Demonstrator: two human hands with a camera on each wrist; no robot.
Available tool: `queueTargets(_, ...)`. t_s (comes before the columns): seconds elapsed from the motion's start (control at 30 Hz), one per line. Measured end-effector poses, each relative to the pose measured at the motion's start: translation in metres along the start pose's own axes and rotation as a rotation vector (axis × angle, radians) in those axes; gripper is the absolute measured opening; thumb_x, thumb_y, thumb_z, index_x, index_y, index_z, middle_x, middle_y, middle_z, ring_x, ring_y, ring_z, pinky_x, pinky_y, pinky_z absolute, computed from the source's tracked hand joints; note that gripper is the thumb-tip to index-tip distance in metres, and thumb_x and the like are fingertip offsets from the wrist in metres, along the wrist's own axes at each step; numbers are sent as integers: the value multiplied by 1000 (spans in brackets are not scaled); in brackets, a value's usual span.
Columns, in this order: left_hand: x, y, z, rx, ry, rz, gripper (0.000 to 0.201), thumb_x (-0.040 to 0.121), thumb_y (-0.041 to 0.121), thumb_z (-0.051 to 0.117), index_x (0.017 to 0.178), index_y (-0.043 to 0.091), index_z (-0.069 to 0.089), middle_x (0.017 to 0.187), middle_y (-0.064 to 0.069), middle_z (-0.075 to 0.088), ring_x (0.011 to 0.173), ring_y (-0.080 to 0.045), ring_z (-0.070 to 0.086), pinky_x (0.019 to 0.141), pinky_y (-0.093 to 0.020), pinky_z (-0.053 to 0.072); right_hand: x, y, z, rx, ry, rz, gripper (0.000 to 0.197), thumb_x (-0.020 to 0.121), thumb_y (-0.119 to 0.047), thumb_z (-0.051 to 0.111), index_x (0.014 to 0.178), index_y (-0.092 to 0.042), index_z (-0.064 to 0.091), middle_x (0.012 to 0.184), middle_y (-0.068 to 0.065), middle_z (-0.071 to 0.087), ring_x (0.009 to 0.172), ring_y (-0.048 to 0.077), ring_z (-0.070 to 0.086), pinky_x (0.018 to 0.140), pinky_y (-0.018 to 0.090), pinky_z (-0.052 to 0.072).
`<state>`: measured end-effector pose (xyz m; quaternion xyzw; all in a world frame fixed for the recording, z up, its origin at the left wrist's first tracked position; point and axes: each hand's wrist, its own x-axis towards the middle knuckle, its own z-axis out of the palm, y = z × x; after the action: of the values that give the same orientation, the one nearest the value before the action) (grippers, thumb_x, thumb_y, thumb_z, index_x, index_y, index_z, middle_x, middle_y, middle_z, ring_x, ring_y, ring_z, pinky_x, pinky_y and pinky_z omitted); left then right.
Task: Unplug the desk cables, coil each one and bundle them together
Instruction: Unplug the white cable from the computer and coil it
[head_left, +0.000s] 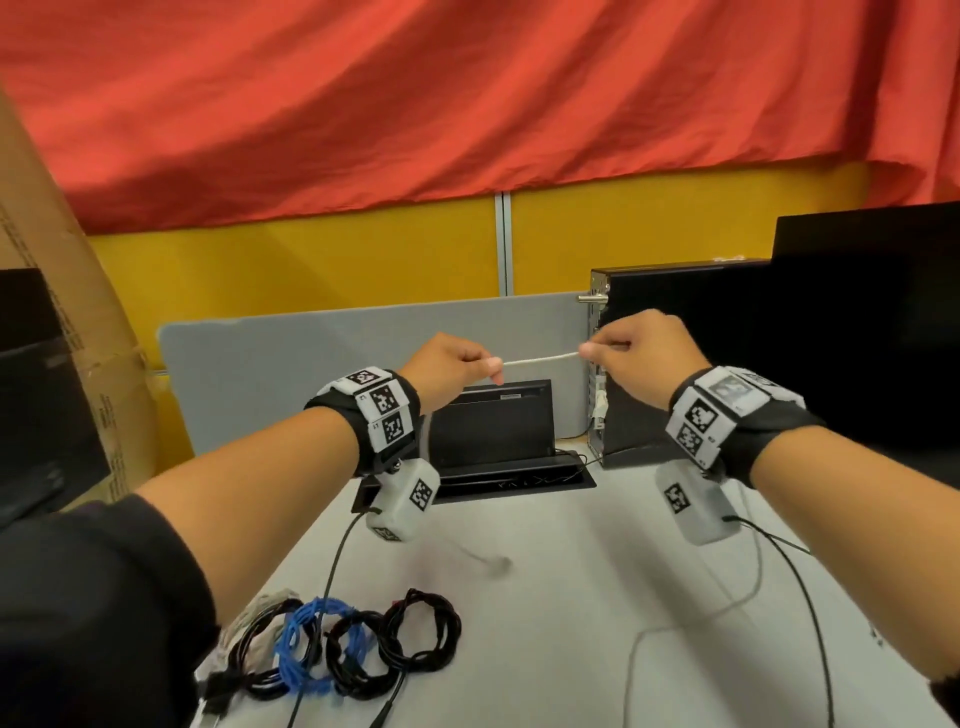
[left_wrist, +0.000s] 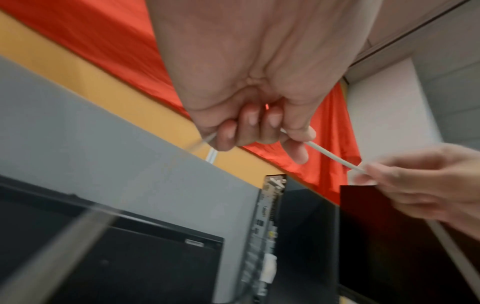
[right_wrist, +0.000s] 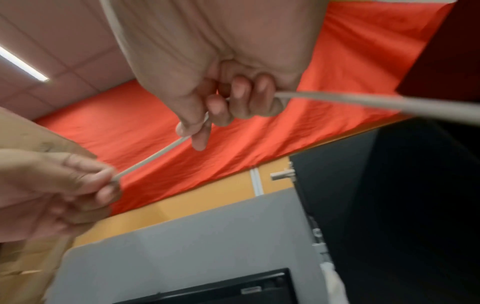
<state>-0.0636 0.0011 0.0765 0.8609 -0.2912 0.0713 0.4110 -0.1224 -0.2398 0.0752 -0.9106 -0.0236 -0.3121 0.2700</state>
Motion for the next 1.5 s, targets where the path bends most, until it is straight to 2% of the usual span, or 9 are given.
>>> queueTargets(0.13, -1, -21, -17, 104, 1, -71, 28, 95, 34, 58, 73, 24, 72, 64, -2, 57, 64, -19, 44, 60, -26, 37, -4, 33, -11, -155, 150, 147, 23, 88, -47, 60, 67, -39, 63, 63, -13, 63, 60, 10, 60, 52, 23, 47)
queueTargets(0.3, -7, -49, -34, 165, 54, -121, 26, 97, 26, 57, 80, 14, 72, 79, -13, 64, 75, -23, 53, 76, -32, 41, -17, 67, -11, -281, 245, 298, 27, 91, -43, 57, 67, -32, 61, 59, -5, 60, 55, 16, 57, 49, 24, 46)
queueTargets(0.4, -10, -50, -32, 158, 74, -100, 26, 97, 23, 56, 78, 15, 71, 82, -13, 65, 79, -25, 54, 78, -32, 41, -25, 72, -2, -324, 82, 352, 18, 92, -35, 57, 80, -27, 69, 66, -4, 62, 59, 15, 58, 55, 26, 48)
queueTargets(0.53, -11, -31, -11, 147, 40, -31, 26, 97, 25, 56, 74, 23, 68, 70, -5, 58, 68, -18, 48, 65, -27, 38, -28, 37, 17, -417, -274, 234, 24, 91, -19, 51, 110, -22, 67, 106, 5, 68, 84, 20, 61, 78, 34, 55)
queueTargets(0.67, -13, -11, 19, 108, -37, 36, 25, 96, 29, 57, 77, 20, 70, 65, -5, 51, 62, -16, 43, 63, -28, 37, -37, -23, 38, -25, -330, 16, 36, 95, -24, 51, 130, -18, 57, 118, 4, 66, 105, 22, 62, 89, 29, 48)
queueTargets(0.83, -14, -6, 30, 68, -81, 75, 23, 94, 30, 60, 76, 20, 72, 56, 7, 47, 51, -5, 38, 53, -18, 32, -42, -45, 48, 132, -308, 2, 27, 96, -33, 53, 93, -16, 74, 69, 4, 62, 66, 19, 57, 66, 32, 47)
queueTargets(1.03, -26, -25, 12, 58, -120, -87, 29, 95, 33, 58, 76, 20, 75, 56, 10, 49, 54, -7, 42, 56, -18, 39, -34, -7, 30, 4, -124, 65, 20, 91, -37, 61, 91, -24, 75, 85, -4, 72, 83, 14, 66, 78, 31, 54)
queueTargets(1.2, -41, -19, 15, -105, -265, -164, 30, 100, 26, 52, 83, 10, 72, 52, 6, 43, 41, -7, 33, 39, -18, 30, -32, 9, 33, -96, -67, 72, 21, 92, -43, 57, 88, -28, 72, 75, -6, 67, 71, 13, 63, 73, 36, 57)
queueTargets(1.5, -62, 0, 34, -916, -523, -129, 38, 97, -4, 39, 133, -1, 50, 64, 1, 47, 52, -9, 21, 50, -20, 21, -63, 10, 56, -121, -273, 105, 30, 100, -35, 43, 85, -23, 66, 77, 1, 64, 68, 18, 60, 59, 27, 45)
